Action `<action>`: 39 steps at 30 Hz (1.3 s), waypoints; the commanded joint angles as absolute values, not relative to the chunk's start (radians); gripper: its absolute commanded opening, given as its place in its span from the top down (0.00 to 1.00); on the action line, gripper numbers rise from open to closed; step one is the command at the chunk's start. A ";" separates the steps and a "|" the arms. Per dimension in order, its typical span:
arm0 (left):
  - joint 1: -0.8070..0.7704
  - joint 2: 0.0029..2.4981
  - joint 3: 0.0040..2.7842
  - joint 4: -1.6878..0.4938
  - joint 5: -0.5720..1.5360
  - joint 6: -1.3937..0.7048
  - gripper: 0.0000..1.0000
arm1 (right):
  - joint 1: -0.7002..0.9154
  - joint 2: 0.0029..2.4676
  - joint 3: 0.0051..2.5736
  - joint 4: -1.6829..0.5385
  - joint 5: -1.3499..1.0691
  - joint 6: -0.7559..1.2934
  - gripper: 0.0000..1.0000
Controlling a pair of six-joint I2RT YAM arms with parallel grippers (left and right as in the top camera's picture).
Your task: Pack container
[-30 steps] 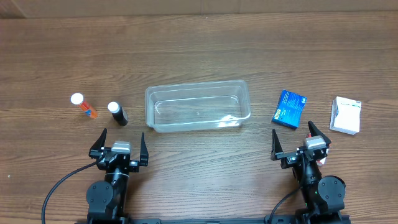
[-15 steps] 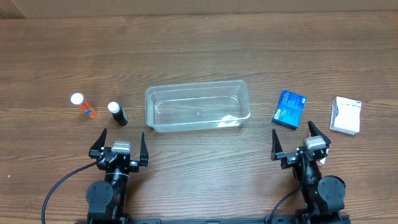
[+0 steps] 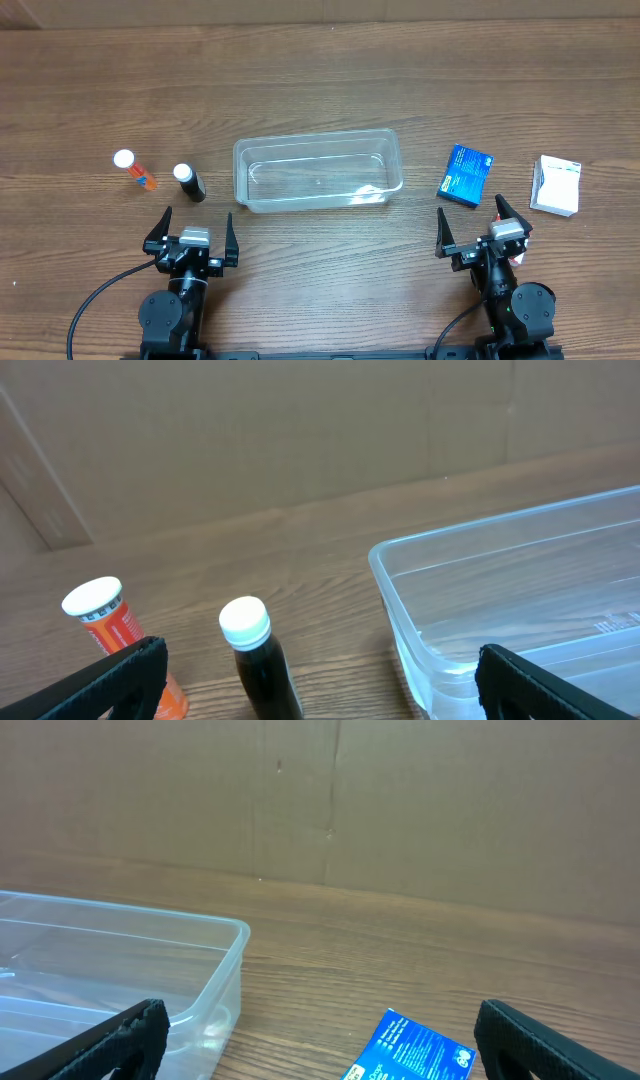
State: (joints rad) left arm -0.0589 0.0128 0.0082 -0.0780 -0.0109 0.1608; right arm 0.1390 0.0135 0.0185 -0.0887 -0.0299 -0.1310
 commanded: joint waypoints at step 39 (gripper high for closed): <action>-0.057 0.047 0.197 -0.140 -0.024 -0.163 0.00 | 0.137 0.101 0.205 -0.242 0.022 0.087 0.00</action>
State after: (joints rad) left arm -0.0589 0.0154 0.0711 -0.1253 -0.0113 -0.1070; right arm 0.1387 0.0471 0.0765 -0.2169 -0.0185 0.0265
